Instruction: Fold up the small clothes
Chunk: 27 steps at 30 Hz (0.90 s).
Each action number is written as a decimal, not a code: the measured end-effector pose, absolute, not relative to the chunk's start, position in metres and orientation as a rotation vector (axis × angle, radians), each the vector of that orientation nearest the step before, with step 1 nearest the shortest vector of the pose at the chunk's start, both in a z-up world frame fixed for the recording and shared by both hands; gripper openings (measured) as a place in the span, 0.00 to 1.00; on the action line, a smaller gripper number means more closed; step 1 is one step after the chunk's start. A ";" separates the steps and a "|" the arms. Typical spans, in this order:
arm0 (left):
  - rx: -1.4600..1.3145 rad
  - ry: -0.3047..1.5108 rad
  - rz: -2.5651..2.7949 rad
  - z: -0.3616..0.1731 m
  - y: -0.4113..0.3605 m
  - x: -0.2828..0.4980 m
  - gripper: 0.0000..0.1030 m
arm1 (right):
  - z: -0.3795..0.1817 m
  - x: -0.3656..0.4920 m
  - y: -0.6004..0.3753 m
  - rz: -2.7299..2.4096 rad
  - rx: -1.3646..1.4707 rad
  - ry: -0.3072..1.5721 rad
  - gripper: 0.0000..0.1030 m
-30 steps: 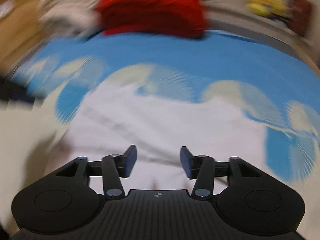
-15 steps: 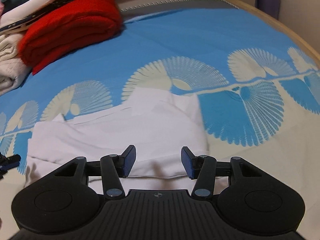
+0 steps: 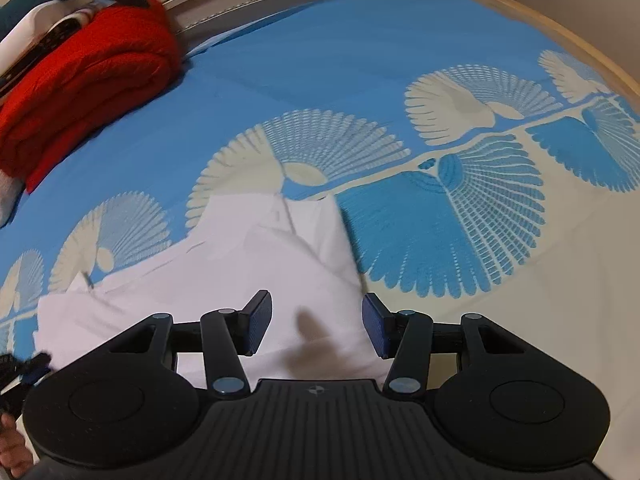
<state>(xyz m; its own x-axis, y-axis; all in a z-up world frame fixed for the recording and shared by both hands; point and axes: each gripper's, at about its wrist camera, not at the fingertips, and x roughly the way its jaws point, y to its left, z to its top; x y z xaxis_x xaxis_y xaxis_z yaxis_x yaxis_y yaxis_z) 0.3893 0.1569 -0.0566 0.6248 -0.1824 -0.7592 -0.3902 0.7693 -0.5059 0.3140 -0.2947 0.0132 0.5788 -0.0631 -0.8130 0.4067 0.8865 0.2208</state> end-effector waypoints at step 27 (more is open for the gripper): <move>-0.553 1.074 0.211 -0.005 0.157 0.349 0.12 | -0.029 0.304 -0.324 -0.401 0.556 1.040 0.04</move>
<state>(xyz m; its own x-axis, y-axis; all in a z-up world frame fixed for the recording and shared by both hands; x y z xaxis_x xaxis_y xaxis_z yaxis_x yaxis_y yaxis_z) 0.3489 0.1569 -0.0049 0.4723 -0.0997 -0.8758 -0.4238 0.8455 -0.3248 0.3040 -0.3241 -0.0291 0.4551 -0.0514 -0.8890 0.5588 0.7938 0.2402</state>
